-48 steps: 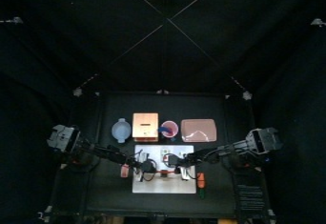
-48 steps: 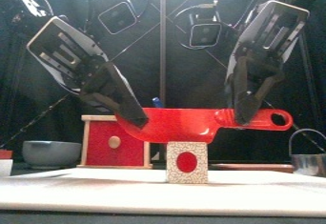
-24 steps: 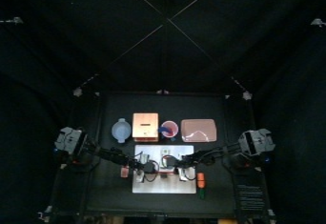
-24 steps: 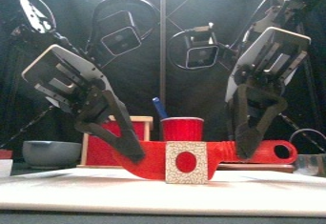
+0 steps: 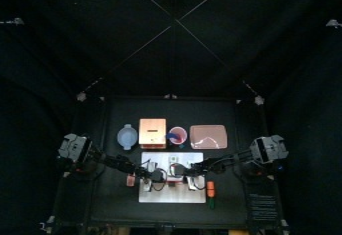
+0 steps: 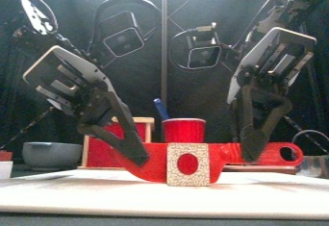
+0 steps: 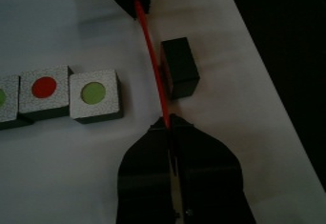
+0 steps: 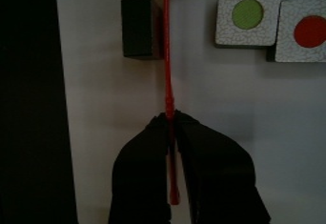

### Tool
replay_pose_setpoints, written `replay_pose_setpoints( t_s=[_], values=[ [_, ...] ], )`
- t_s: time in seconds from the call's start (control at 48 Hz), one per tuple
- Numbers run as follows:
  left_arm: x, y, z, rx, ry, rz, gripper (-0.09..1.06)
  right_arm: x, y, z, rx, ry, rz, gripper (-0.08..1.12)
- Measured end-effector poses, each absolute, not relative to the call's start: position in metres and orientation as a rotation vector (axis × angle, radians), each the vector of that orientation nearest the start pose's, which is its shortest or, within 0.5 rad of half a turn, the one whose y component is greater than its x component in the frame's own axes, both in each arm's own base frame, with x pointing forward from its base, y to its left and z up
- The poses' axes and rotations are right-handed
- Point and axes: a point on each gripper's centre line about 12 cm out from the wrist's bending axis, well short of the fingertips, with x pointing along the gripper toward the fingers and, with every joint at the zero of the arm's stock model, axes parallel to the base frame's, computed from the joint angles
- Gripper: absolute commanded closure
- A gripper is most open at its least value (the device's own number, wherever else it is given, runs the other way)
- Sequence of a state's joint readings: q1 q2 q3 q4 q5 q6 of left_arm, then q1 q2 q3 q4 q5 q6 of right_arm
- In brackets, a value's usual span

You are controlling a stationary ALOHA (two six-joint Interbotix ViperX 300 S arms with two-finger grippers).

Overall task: Cut the sushi into 4 pieces with the knife
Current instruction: Cut the sushi into 4 pieces

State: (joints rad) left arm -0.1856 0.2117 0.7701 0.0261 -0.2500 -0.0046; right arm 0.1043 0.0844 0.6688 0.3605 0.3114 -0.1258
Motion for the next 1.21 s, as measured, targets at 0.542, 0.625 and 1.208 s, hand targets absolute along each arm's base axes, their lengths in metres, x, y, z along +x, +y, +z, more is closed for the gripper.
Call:
replay_pose_setpoints(
  t_s=[0.542, 0.625, 1.208],
  values=[
    [0.371, -0.062, 0.091, 0.104, 0.703, -0.185, 0.3, 0.359, 0.04, 0.117, 0.194, 1.063, 0.061, 0.74],
    [0.369, -0.062, 0.096, 0.097, 0.699, -0.181, 0.17, 0.358, 0.038, 0.118, 0.196, 1.065, 0.057, 0.74],
    [0.317, -0.051, 0.17, 0.088, 0.552, -0.173, 0.09, 0.285, 0.042, 0.168, 0.316, 1.131, 0.119, 0.74]
  ],
)
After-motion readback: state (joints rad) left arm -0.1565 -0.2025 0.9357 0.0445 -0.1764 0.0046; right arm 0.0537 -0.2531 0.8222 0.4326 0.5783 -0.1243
